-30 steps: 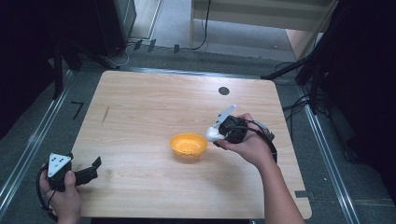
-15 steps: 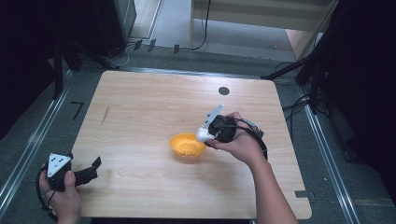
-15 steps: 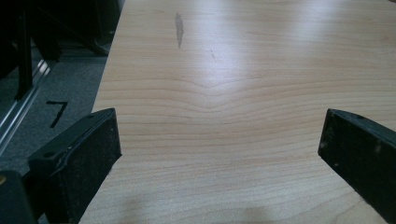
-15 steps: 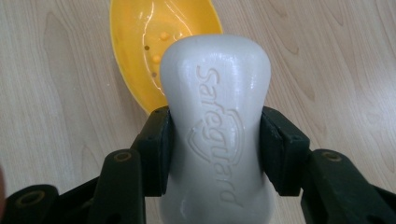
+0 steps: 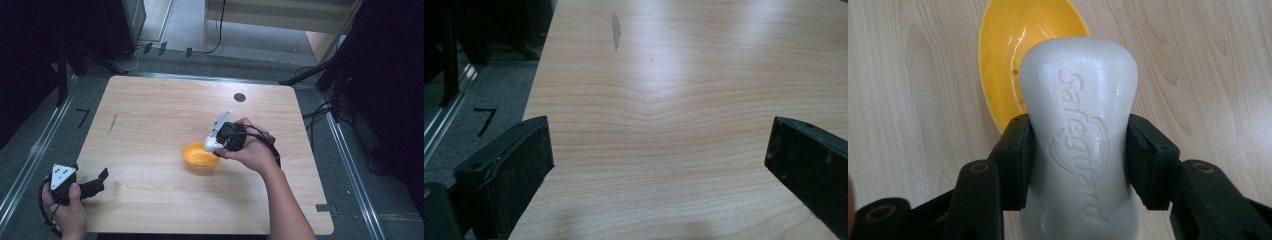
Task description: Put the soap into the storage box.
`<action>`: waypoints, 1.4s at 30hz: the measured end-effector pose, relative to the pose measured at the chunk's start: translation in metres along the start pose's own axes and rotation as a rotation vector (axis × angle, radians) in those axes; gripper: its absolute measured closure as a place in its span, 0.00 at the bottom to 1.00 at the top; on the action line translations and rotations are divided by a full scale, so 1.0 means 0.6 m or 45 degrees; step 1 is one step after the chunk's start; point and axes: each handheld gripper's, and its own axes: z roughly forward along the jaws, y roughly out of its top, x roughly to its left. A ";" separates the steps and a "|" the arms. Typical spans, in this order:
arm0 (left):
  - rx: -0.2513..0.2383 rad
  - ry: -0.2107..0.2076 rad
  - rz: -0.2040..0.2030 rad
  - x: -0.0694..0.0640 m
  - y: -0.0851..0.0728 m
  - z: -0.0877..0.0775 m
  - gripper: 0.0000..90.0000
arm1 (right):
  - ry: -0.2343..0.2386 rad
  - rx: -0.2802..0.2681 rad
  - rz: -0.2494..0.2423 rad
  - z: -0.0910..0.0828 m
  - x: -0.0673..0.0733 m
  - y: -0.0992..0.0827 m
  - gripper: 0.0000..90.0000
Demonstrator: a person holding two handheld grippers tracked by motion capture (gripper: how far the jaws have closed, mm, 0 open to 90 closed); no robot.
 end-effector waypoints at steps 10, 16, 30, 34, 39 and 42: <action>0.000 0.000 -0.002 0.000 0.000 0.000 0.00 | 0.018 0.008 -0.052 0.012 0.004 0.020 0.56; -0.003 -0.001 -0.001 0.001 0.000 0.000 0.00 | 0.023 0.016 -0.070 0.018 0.005 0.030 0.56; -0.003 -0.003 -0.004 0.001 0.000 -0.001 0.00 | 0.090 0.041 -0.157 0.046 0.009 0.051 0.56; -0.001 -0.001 -0.002 0.001 0.000 -0.001 0.00 | 0.112 0.043 -0.175 0.056 0.006 0.051 0.56; -0.004 0.002 -0.001 0.001 0.000 0.000 0.00 | 0.137 0.076 -0.205 0.075 0.007 0.053 0.56; -0.004 0.002 -0.001 0.001 0.000 0.000 0.00 | 0.143 0.092 -0.199 0.084 0.008 0.054 0.56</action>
